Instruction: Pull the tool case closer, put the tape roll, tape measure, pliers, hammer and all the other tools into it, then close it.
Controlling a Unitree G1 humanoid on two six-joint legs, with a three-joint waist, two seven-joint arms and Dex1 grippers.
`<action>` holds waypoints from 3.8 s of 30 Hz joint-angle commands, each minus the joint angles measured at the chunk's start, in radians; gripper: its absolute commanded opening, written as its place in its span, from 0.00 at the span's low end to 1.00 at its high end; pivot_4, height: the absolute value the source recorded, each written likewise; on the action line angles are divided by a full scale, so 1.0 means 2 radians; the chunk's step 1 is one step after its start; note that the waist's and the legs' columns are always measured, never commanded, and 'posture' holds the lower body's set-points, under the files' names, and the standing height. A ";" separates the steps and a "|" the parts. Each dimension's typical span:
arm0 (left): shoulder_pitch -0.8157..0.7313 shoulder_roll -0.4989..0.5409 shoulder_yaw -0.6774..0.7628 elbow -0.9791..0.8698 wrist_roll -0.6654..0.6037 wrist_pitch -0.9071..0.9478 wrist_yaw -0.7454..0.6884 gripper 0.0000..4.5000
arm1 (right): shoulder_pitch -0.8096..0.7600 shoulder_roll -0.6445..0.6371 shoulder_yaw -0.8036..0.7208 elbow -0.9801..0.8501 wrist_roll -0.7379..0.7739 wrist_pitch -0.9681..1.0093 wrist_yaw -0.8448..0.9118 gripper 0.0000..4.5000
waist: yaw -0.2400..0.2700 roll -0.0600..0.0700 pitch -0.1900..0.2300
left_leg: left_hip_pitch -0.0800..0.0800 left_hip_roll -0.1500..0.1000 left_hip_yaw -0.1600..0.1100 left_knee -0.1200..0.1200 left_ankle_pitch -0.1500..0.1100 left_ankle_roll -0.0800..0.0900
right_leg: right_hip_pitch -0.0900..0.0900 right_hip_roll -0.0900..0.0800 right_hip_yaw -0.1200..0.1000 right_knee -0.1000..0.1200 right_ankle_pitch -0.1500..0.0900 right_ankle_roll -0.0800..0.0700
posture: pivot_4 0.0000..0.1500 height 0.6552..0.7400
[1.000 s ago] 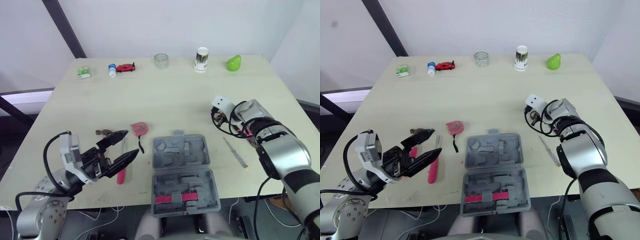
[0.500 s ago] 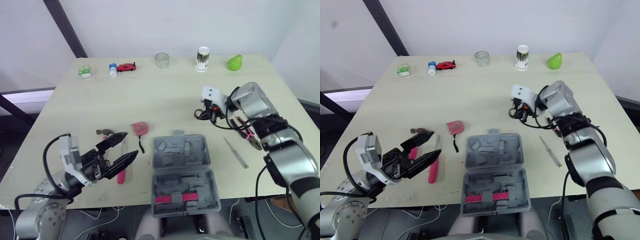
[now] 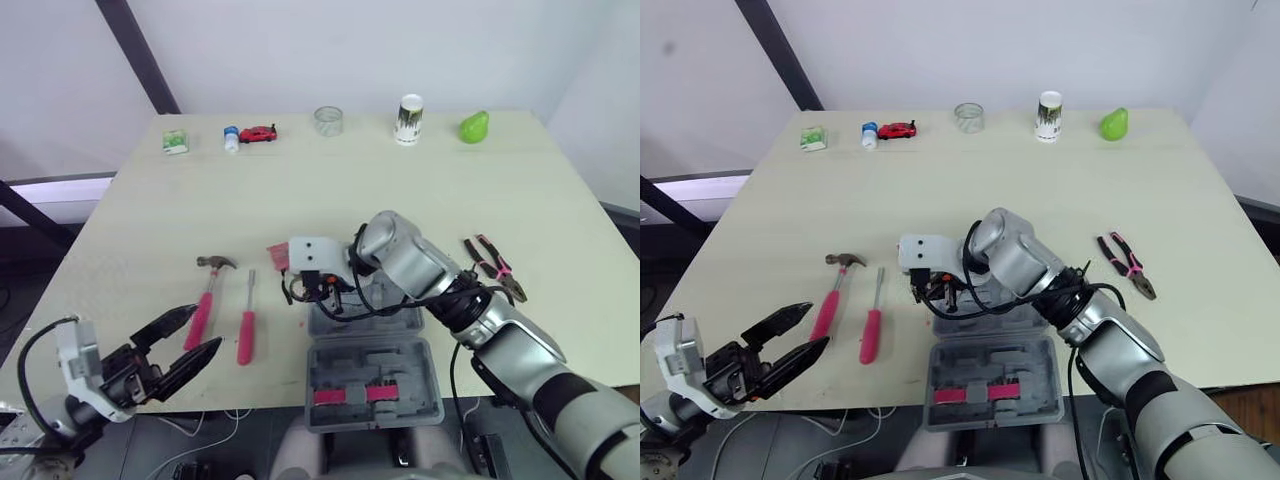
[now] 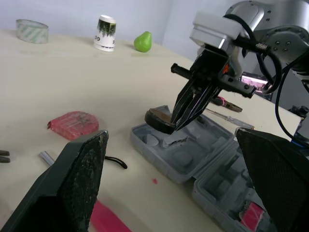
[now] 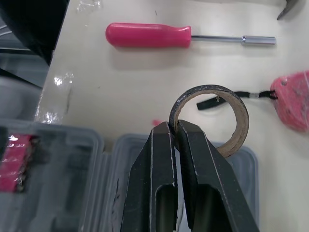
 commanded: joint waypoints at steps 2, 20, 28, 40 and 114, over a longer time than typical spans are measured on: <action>0.004 0.001 0.012 -0.018 -0.013 0.003 0.003 1.00 | -0.004 0.003 0.005 0.019 -0.002 -0.025 -0.013 0.01 | -0.002 0.000 0.000 | 0.000 0.000 0.000 0.000 0.000 0.000 | 0.000 0.000 0.000 0.000 0.000 0.000 | 1.00 1.00; -0.008 -0.002 0.002 -0.043 -0.018 0.018 0.028 1.00 | -0.017 0.026 -0.014 0.105 0.005 -0.058 -0.037 0.01 | -0.005 0.000 0.000 | 0.000 0.000 0.000 0.000 0.000 0.000 | 0.000 0.001 0.000 0.000 0.000 0.000 | 1.00 1.00; -0.010 -0.005 -0.002 -0.042 -0.015 0.018 0.028 1.00 | -0.023 0.028 -0.034 0.132 0.014 -0.059 -0.037 0.01 | -0.005 0.000 0.000 | 0.000 0.000 0.000 -0.001 0.000 0.000 | 0.000 0.001 0.000 0.000 0.000 0.000 | 1.00 1.00; -0.007 -0.010 -0.003 -0.035 -0.009 0.010 0.020 1.00 | -0.023 0.029 -0.033 0.141 0.012 -0.064 -0.029 0.01 | -0.005 0.000 0.000 | 0.000 0.000 0.000 -0.001 0.000 0.000 | 0.000 0.001 0.000 0.000 0.000 0.000 | 1.00 1.00; 0.055 -0.071 0.001 0.042 0.078 -0.039 0.125 1.00 | 0.462 -0.163 -0.399 -0.152 0.297 -0.251 -0.083 0.58 | -0.003 0.000 0.001 | 0.001 0.001 0.002 -0.001 0.000 0.000 | 0.001 0.002 0.002 -0.001 0.000 0.000 | 1.00 1.00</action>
